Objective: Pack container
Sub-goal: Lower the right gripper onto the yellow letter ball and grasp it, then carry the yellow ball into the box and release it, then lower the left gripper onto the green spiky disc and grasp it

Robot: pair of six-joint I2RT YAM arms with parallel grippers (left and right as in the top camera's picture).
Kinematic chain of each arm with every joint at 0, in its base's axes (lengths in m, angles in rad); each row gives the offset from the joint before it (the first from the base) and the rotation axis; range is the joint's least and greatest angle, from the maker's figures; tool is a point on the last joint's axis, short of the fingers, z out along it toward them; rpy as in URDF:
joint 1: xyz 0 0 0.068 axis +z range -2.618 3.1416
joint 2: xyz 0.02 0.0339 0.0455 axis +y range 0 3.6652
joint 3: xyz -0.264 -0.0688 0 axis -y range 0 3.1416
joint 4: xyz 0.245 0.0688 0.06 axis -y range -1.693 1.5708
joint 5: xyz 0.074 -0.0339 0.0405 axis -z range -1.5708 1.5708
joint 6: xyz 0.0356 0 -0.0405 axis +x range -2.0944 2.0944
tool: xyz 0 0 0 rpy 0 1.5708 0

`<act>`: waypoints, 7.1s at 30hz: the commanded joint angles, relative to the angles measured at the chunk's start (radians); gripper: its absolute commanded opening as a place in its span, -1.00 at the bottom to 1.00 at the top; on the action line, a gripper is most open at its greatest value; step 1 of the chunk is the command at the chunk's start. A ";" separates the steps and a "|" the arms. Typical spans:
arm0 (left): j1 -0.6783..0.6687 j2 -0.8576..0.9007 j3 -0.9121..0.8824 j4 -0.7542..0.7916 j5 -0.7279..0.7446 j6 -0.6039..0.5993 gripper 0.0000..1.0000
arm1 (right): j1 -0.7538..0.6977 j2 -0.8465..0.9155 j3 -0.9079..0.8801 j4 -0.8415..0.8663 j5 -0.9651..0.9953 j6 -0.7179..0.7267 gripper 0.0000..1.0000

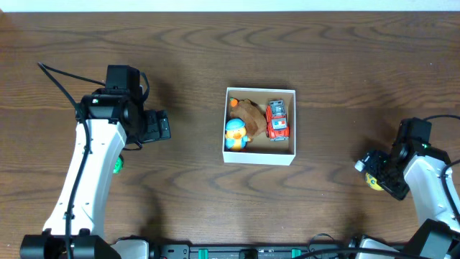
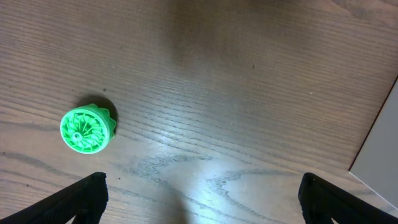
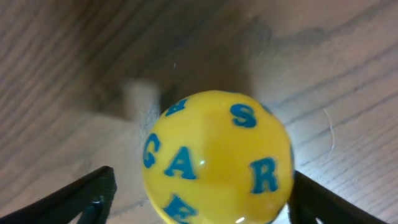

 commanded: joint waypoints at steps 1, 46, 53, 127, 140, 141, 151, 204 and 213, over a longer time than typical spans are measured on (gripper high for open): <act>0.003 0.001 0.000 -0.003 0.004 0.013 0.96 | -0.011 -0.002 -0.005 0.002 0.013 0.011 0.63; 0.003 -0.011 0.000 -0.006 0.003 0.013 0.96 | 0.855 -0.016 0.443 -0.009 -0.171 -0.273 -0.97; 0.003 -0.011 0.000 -0.006 0.003 0.013 0.96 | 0.863 0.151 0.443 -0.017 -0.166 -0.256 -0.90; 0.460 0.149 -0.055 0.096 0.051 0.047 0.96 | 0.147 0.024 0.508 -0.261 -0.037 -0.083 0.97; 0.460 0.365 -0.071 0.169 0.101 0.047 0.96 | 0.147 0.024 0.508 -0.261 -0.036 -0.083 0.98; 0.460 0.378 -0.074 0.172 0.100 0.047 0.96 | 0.147 0.024 0.508 -0.261 -0.036 -0.083 0.99; 0.460 0.424 -0.092 0.201 0.100 0.047 0.96 | 0.147 0.024 0.508 -0.267 -0.036 -0.083 0.99; 0.452 0.409 -0.133 0.200 0.101 -0.045 -0.27 | 0.147 0.024 0.508 -0.268 -0.036 -0.083 0.99; 0.306 0.259 0.047 0.064 0.101 -0.044 -0.56 | 0.147 0.024 0.508 -0.268 -0.036 -0.083 0.98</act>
